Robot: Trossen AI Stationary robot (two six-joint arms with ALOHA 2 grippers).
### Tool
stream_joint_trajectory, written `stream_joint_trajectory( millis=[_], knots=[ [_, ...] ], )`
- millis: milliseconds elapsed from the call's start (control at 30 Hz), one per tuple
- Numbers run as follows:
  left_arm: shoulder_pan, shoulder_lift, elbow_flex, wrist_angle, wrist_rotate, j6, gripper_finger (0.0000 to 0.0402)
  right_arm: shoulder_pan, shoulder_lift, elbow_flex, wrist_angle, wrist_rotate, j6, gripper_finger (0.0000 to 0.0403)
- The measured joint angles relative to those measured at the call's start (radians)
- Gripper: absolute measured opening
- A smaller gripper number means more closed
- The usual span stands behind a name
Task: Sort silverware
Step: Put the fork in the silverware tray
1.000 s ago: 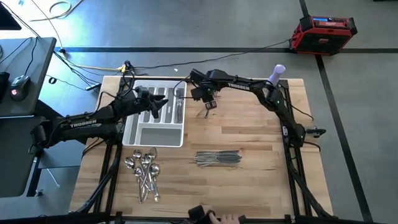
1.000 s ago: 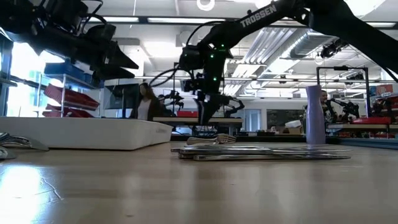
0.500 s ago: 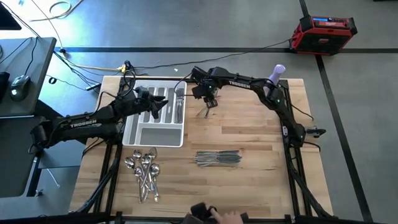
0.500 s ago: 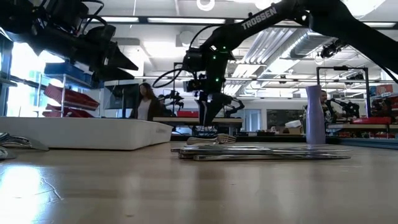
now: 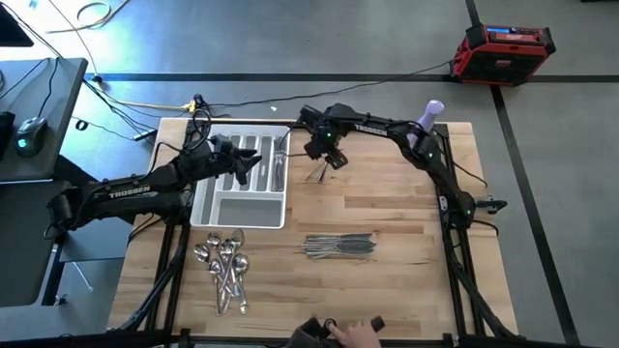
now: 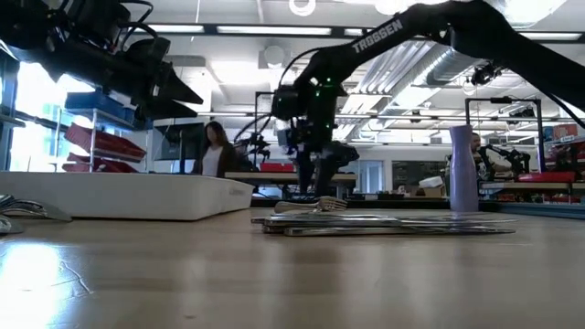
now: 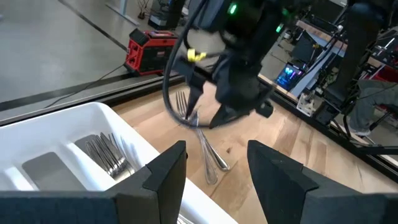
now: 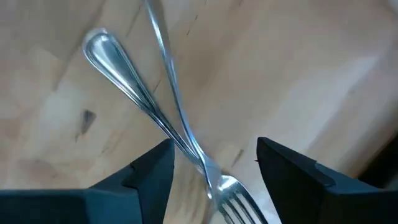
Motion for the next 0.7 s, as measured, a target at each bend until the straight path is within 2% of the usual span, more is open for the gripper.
stream_joint_trajectory(
  millis=[167, 433, 533, 700],
  knots=[
    [0.000, 0.000, 0.000, -0.004, 0.000, 0.000, 0.0154, 0.011, 0.039, 0.000, -0.012, 0.129, -0.043, 0.0193],
    [0.000, 0.000, 0.000, -0.019, -0.009, 0.011, 0.0154, 0.005, 0.036, 0.000, -0.020, 0.181, -0.029, 0.0121],
    [0.000, 0.000, 0.000, -0.023, -0.009, 0.012, 0.0154, 0.004, 0.036, 0.000, -0.029, 0.206, -0.018, 0.0088],
    [0.000, 0.000, 0.000, -0.023, -0.011, 0.012, 0.0154, 0.012, 0.036, 0.000, -0.036, 0.308, 0.015, 0.0010]
  ],
)
